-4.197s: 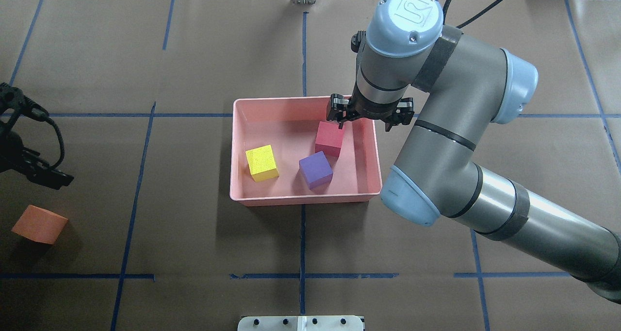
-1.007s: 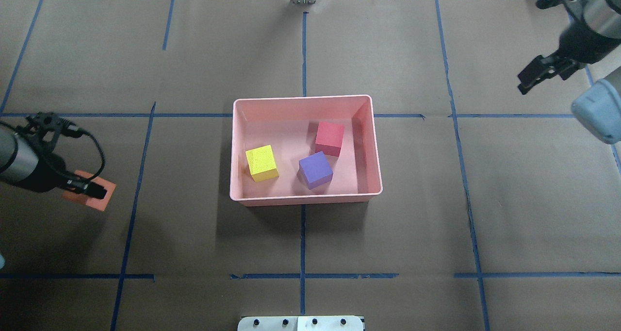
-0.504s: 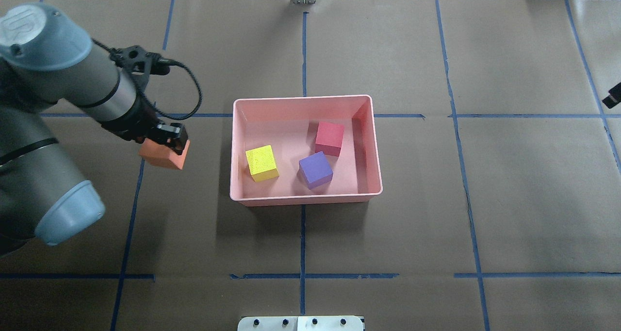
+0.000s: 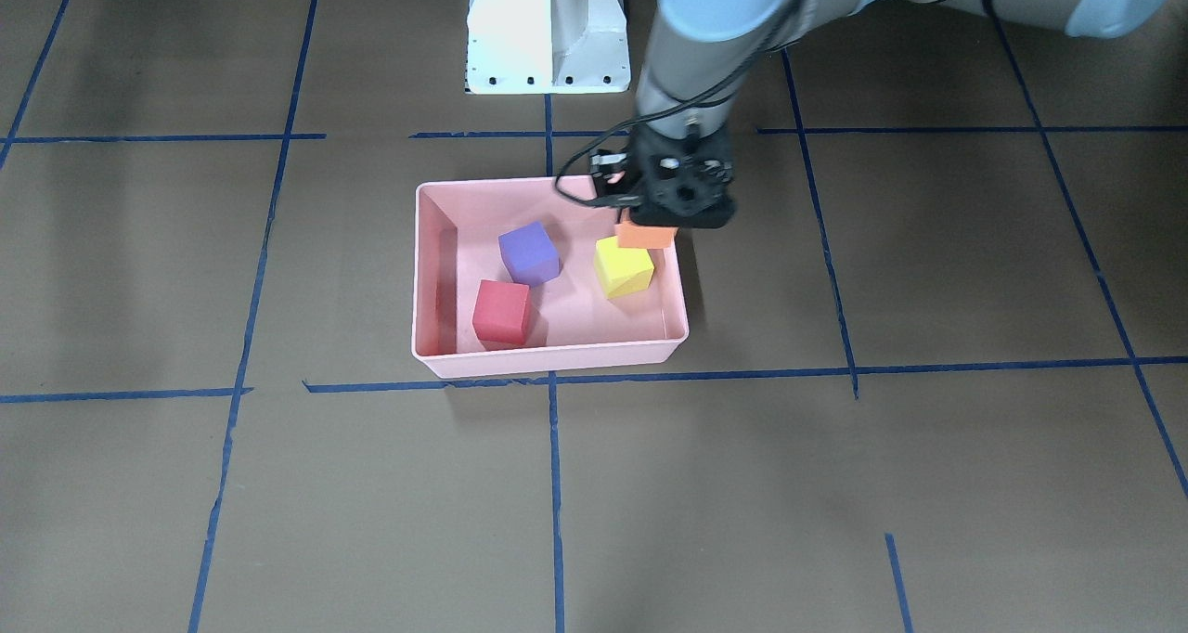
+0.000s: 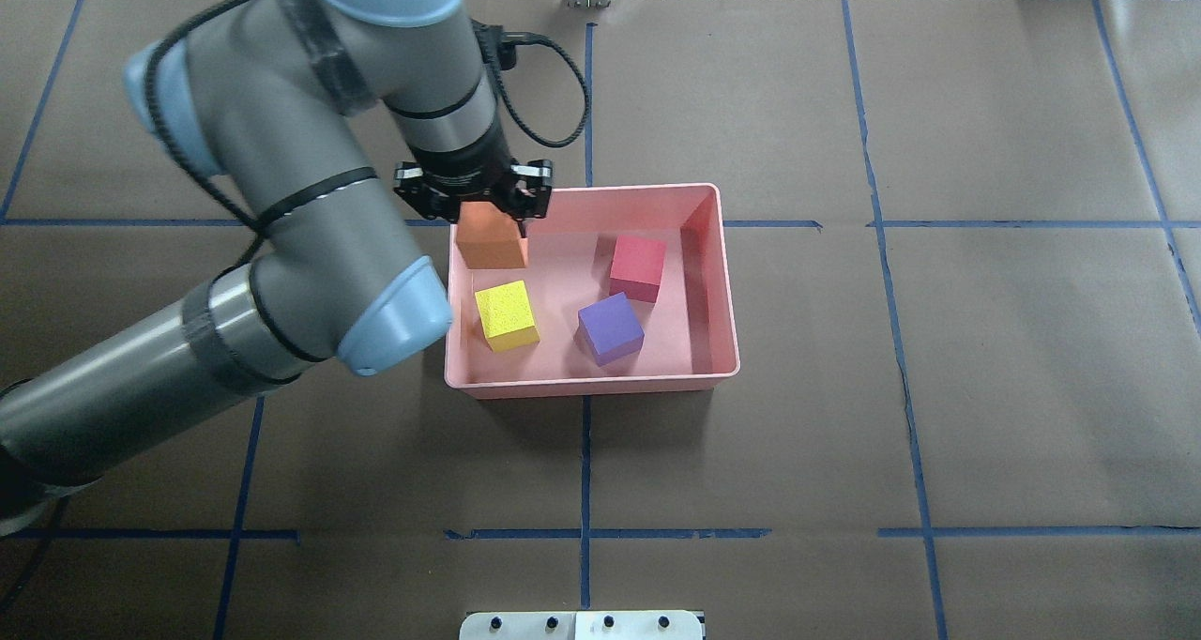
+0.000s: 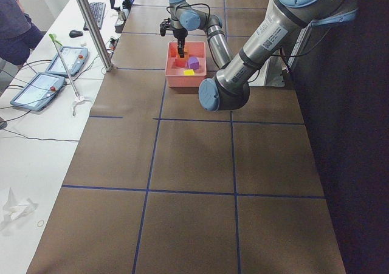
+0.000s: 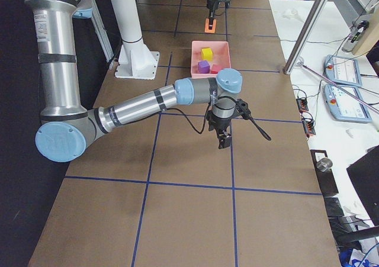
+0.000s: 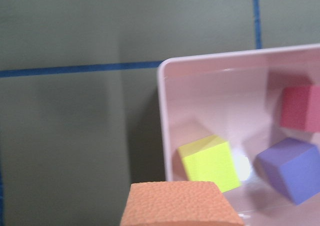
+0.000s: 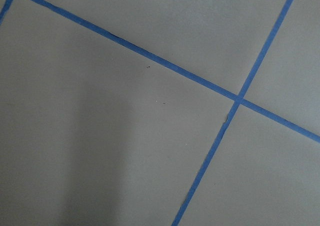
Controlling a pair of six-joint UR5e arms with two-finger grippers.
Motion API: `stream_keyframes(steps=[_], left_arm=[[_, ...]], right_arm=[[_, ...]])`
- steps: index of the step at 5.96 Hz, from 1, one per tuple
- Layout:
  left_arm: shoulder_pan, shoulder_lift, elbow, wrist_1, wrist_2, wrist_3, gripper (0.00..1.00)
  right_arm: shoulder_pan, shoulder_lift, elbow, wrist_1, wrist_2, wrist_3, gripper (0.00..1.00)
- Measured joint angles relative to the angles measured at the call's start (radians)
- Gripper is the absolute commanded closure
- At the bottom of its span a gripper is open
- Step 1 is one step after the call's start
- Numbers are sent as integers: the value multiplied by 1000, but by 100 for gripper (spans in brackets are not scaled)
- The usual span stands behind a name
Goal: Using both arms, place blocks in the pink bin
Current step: 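Carry the orange cube with the left gripper and release it in the bin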
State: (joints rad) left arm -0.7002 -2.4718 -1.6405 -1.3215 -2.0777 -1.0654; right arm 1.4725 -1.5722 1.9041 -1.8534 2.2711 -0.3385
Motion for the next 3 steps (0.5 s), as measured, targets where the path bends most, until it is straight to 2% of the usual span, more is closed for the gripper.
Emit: stream_keyframes(steps=[1,3], left_arm=[[29,-45,75,-43,33,-34,0],[40,-30,83,-62,48,-30,0]], right_arm=[[13,-19,4,0,1,-15,0],[18,-39,11,0,0,-20,0]])
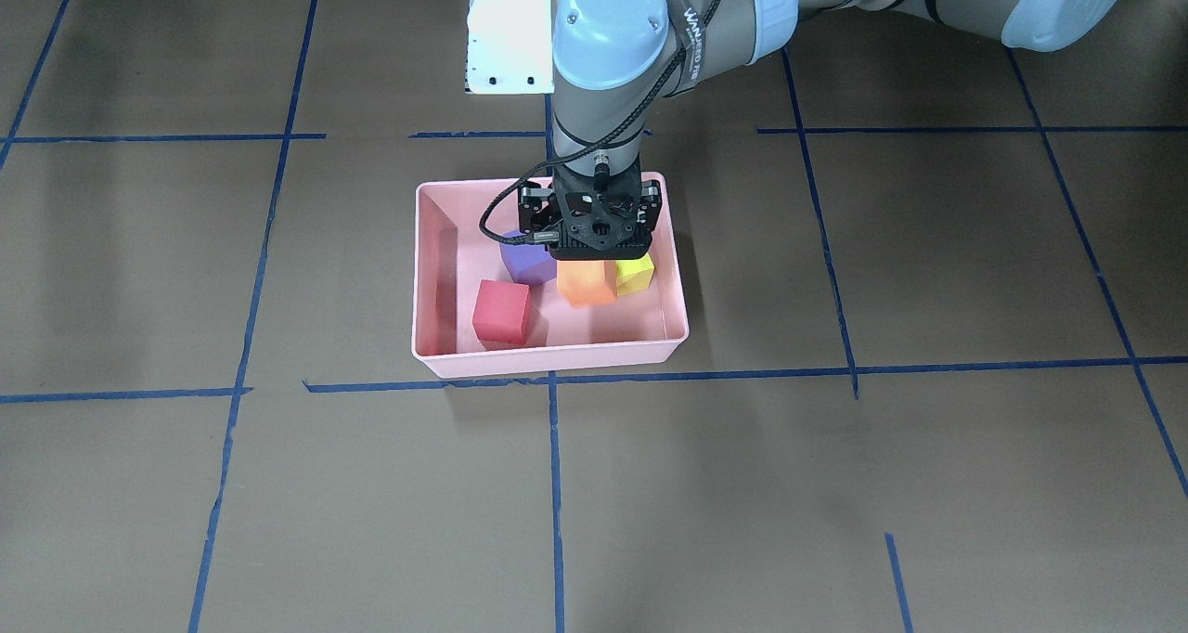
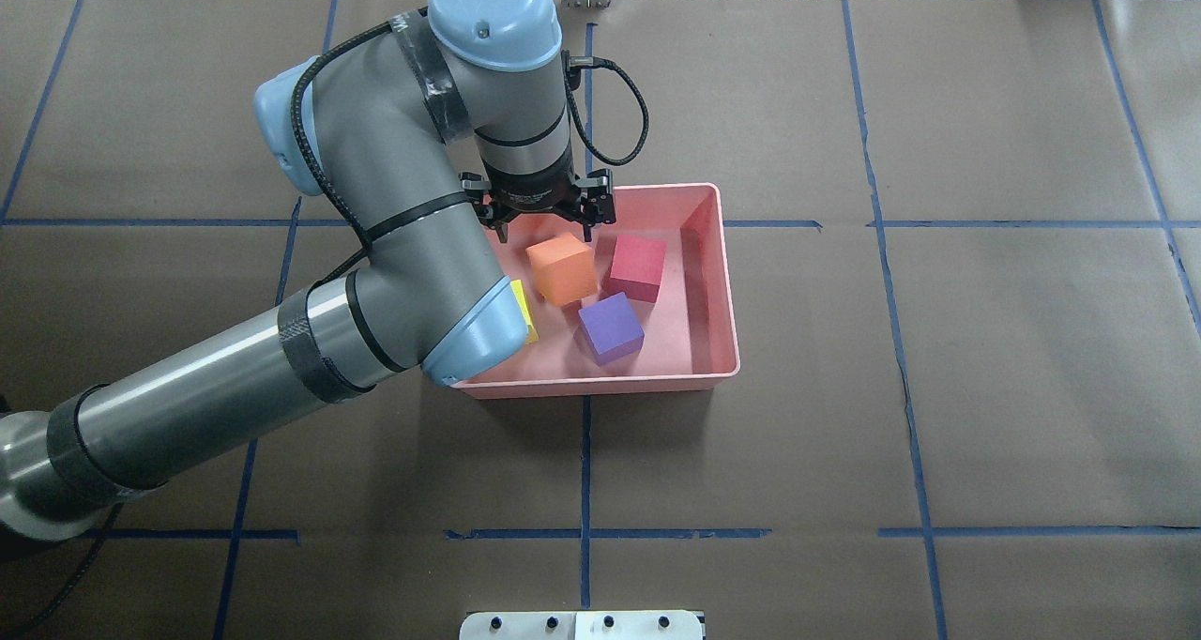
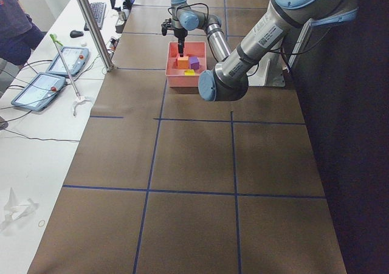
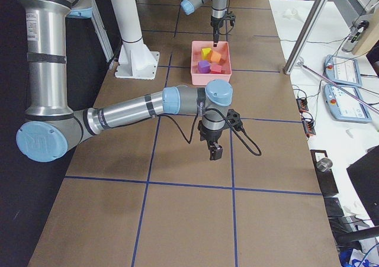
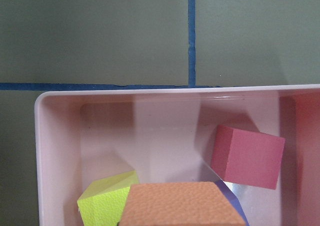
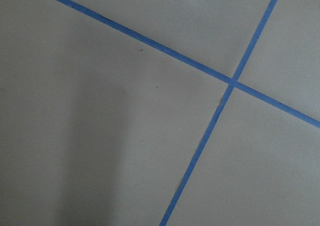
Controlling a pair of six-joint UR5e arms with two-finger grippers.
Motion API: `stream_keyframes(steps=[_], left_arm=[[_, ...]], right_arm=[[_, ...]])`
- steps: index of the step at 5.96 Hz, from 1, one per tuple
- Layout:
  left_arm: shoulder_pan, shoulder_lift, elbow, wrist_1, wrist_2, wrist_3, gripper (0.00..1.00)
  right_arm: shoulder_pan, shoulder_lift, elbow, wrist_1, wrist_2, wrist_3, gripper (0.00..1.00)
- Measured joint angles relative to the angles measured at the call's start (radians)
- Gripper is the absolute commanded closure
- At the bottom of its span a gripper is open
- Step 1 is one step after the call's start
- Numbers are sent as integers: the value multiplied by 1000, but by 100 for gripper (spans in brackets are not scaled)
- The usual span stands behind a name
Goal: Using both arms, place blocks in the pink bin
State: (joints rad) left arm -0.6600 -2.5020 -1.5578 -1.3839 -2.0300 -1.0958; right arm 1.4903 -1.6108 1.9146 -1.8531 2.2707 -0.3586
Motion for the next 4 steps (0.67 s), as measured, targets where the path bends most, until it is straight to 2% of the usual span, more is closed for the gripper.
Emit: stream_keyframes(steps=[2,4], left_arm=[[-26,114,-102,1,-8,110,0],[-149,300,-196,-4,-67,374,0]], right_arm=[[15,-28,1,0,0,3,1],[71,-78,-11,-1,9,24,1]])
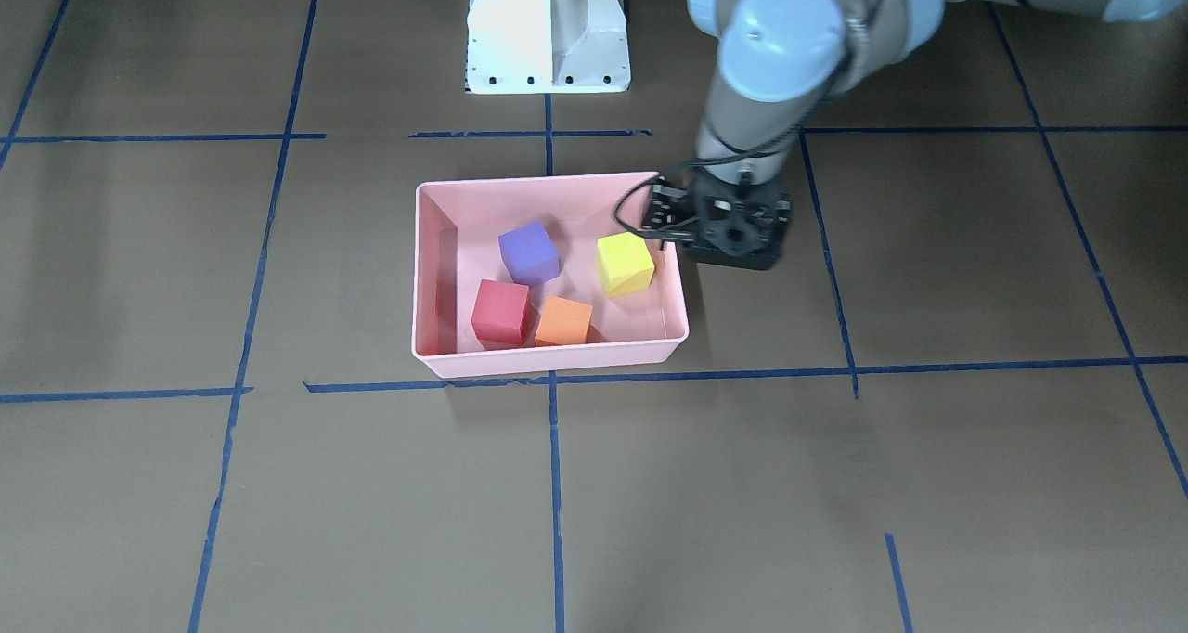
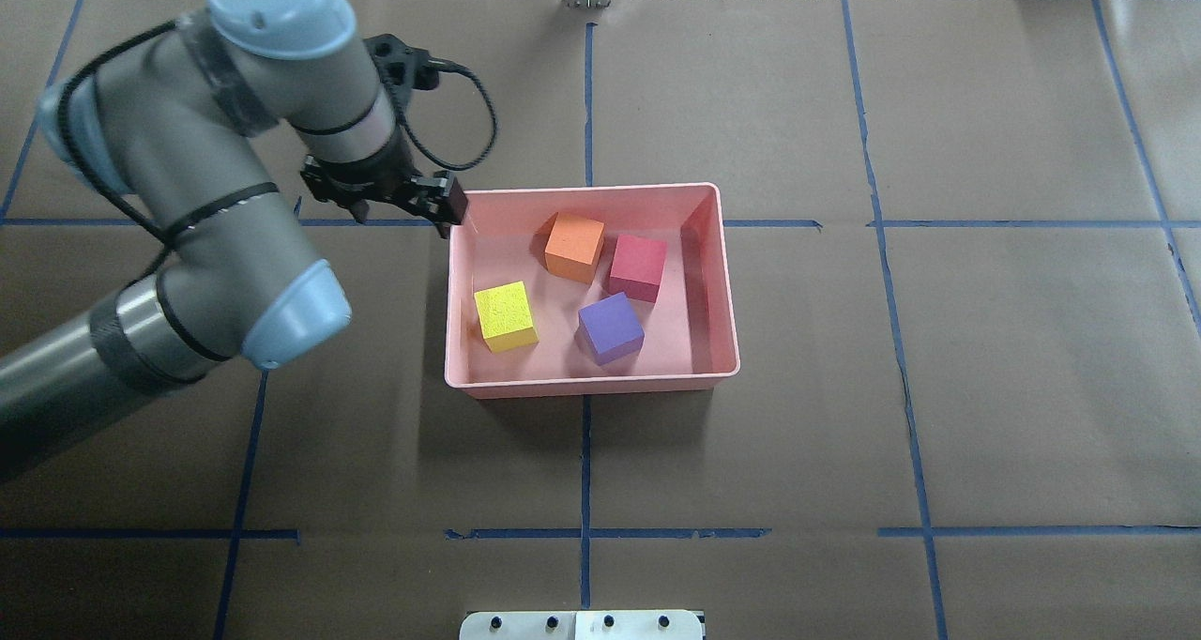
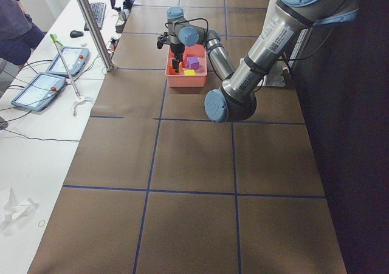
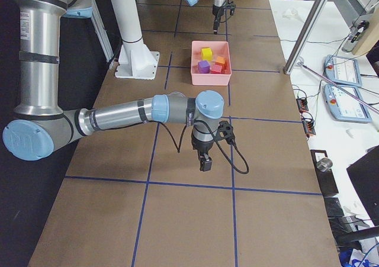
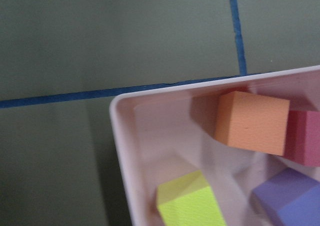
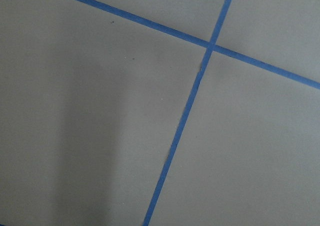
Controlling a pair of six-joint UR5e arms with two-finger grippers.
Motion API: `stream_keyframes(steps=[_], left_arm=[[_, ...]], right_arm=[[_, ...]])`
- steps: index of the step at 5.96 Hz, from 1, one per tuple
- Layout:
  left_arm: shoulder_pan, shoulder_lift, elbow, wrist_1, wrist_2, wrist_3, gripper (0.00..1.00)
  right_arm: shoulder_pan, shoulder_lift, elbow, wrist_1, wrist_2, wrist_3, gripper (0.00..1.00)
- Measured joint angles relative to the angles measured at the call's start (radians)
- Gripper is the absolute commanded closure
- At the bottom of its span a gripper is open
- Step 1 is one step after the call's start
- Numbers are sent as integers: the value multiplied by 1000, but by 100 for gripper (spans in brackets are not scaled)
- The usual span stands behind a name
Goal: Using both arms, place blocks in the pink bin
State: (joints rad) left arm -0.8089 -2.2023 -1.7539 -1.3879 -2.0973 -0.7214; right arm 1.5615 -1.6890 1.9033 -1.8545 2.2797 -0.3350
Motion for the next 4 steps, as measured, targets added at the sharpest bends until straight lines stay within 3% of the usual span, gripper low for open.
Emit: stream_keyframes(steps=[4], left_arm=[[-511,442,-35,-10,-250,676,0]], right_arm=[[23,-12,-39,59,24,115,0]])
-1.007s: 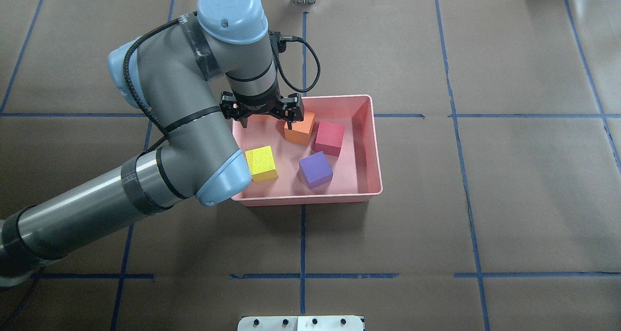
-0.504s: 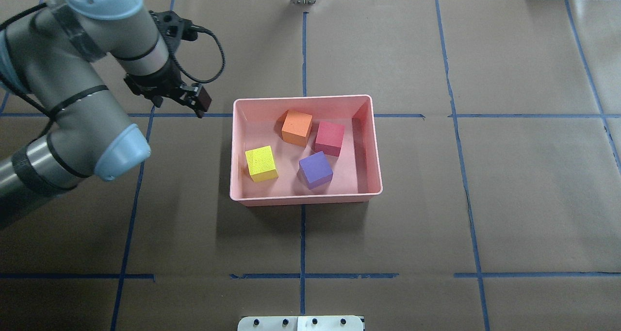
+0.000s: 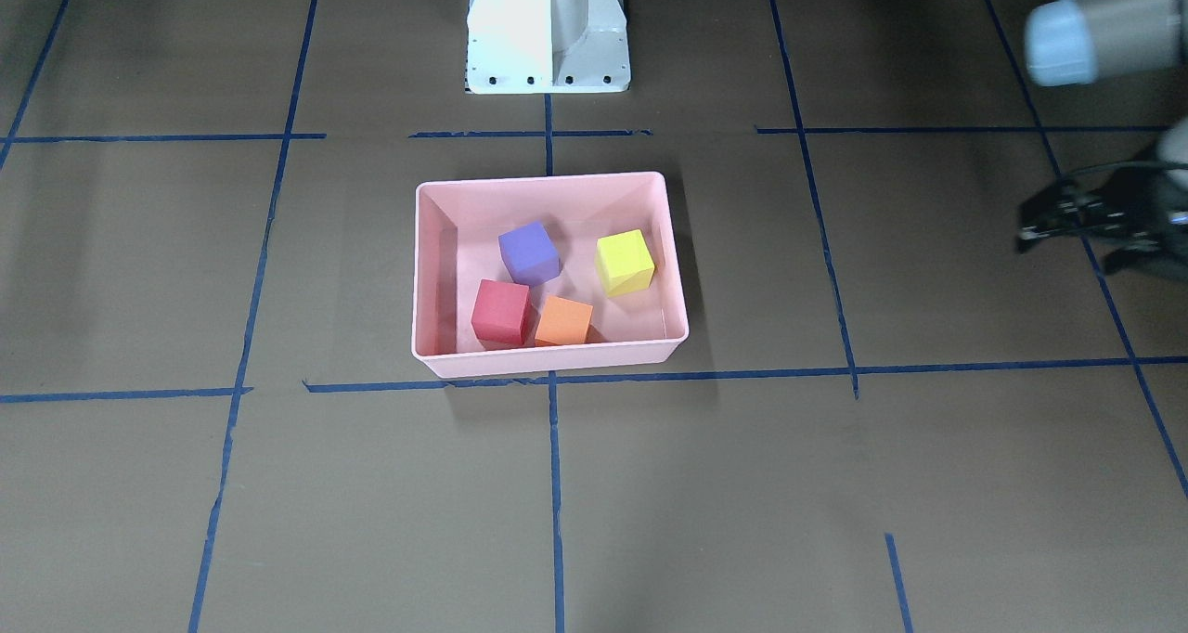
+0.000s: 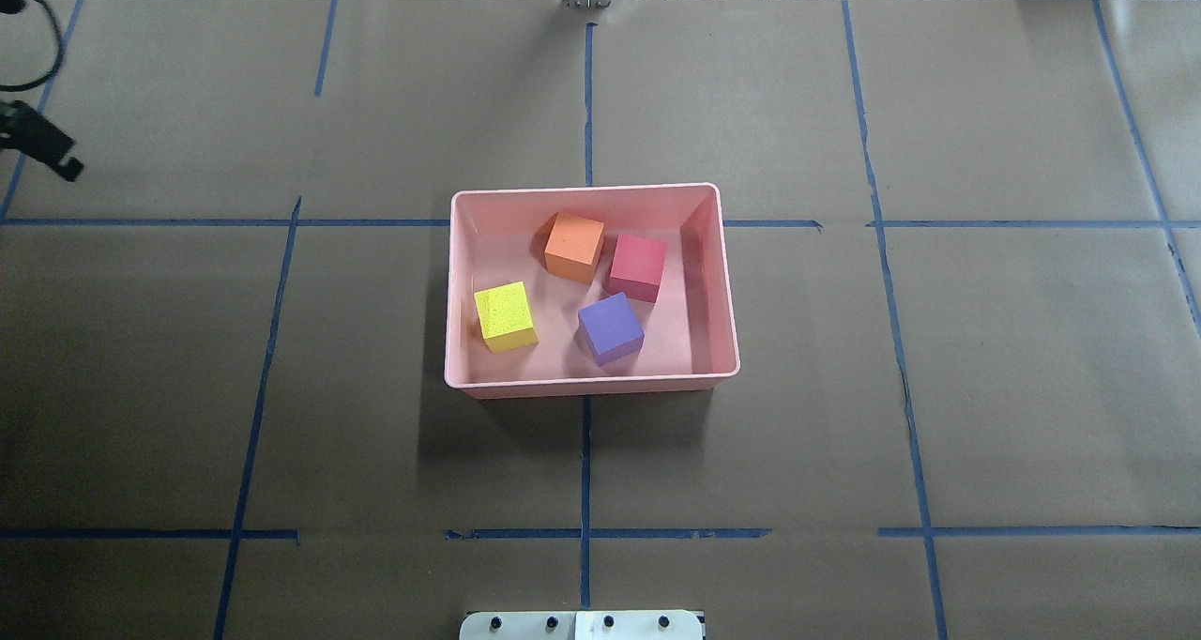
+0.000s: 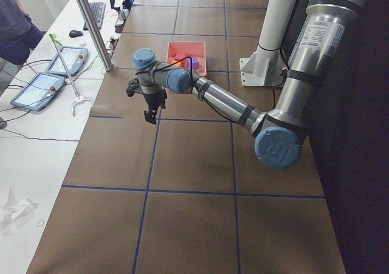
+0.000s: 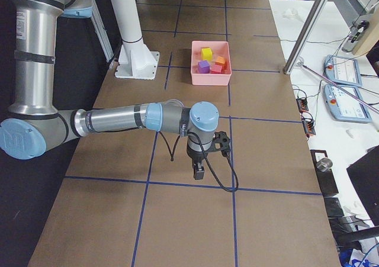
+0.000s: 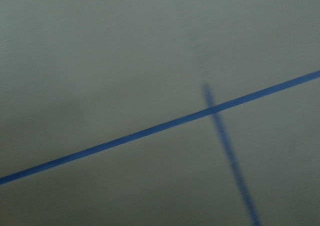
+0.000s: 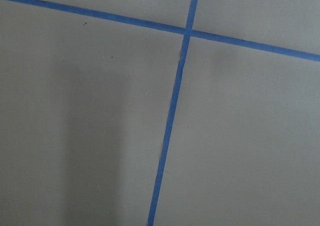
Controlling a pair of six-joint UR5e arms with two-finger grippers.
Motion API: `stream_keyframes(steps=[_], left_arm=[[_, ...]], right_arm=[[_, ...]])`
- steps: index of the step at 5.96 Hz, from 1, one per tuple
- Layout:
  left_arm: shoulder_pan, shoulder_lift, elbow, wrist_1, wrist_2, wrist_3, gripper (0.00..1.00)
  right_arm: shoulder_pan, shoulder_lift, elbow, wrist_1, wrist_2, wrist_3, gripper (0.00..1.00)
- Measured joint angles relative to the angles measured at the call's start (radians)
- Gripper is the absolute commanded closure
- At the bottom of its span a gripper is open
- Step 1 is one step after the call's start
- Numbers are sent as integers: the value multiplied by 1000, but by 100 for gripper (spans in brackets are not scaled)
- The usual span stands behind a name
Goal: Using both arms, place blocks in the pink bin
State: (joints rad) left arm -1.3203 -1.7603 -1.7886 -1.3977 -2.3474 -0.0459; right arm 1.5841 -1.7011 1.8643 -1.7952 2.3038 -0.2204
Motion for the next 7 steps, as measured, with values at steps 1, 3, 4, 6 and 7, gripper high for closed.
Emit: stream_keyframes(steps=[1,3,4,6,7], left_arm=[[-101,99,-1,0,-22,108,0],[-206,256,-1,-20,-26,189,0],[-217,300,9,-33,-25,193,0],[-225,339,-2,-44,-17,191,0],[-226,344,-2,-44,-17,193,0]], right_arm=[[-3,1,-13,44,-1,40,0],[-10,1,-22,68,0,65,0],[-11,0,-22,69,2,67,0],[-12,-1,-19,71,3,67,0],[-15,0,-18,72,3,67,0]])
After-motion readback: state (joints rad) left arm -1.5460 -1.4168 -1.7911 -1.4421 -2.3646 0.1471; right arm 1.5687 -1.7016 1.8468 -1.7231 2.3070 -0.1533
